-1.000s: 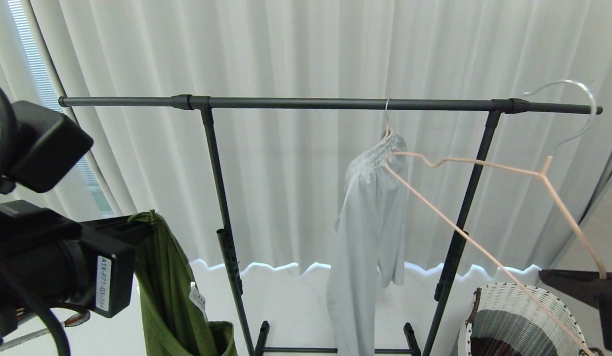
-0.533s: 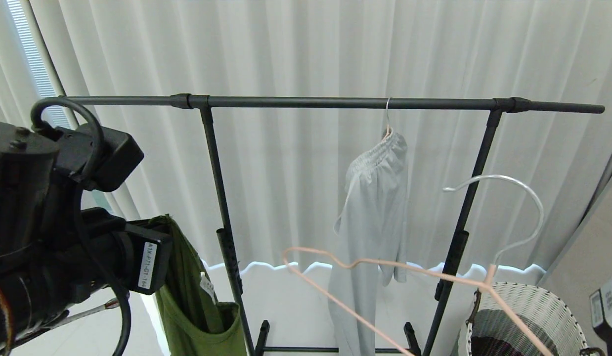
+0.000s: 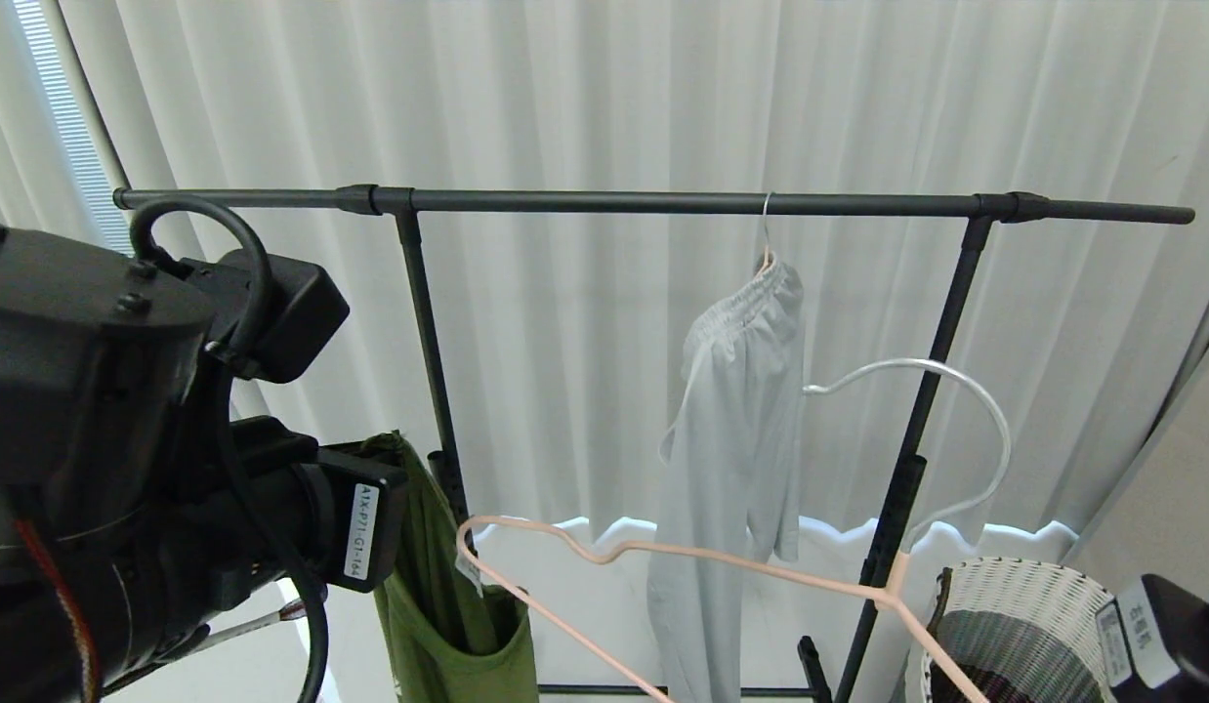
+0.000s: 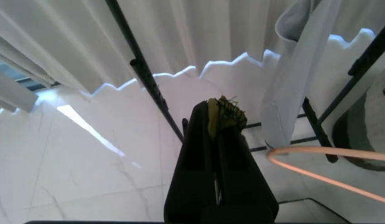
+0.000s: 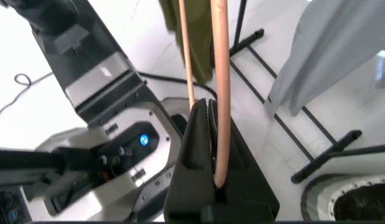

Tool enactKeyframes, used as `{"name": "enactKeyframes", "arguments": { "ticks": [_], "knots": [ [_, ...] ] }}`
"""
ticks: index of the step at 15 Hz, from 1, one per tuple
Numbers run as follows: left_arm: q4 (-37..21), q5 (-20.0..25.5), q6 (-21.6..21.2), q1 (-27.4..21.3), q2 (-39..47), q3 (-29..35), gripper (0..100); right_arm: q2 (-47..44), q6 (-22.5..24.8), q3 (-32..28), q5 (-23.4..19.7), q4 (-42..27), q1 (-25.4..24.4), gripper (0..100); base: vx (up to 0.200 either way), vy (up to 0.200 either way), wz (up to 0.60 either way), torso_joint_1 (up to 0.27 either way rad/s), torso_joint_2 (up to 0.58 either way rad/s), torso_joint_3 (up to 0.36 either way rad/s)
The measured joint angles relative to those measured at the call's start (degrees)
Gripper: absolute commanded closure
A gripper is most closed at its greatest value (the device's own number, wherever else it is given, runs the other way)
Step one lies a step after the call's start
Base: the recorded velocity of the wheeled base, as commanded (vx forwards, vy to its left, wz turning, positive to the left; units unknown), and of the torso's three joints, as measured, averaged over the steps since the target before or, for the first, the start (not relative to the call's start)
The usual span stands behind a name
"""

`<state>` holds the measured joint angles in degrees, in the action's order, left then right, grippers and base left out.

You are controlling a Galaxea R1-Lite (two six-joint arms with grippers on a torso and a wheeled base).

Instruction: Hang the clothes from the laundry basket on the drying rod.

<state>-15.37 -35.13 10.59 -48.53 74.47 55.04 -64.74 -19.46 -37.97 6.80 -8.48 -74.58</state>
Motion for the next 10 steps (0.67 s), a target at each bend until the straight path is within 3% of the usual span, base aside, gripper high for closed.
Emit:
{"name": "enactKeyframes", "arguments": {
  "ticks": [10],
  "knots": [
    [-0.1, -0.3, -0.2, -3.9, 0.3, 0.2, 100, -6.1, -0.1, -0.2, -0.4, 5.9, 0.6, 100, 0.0, 0.0, 0.0, 0.0, 0.0, 0.0]
  ]
}}
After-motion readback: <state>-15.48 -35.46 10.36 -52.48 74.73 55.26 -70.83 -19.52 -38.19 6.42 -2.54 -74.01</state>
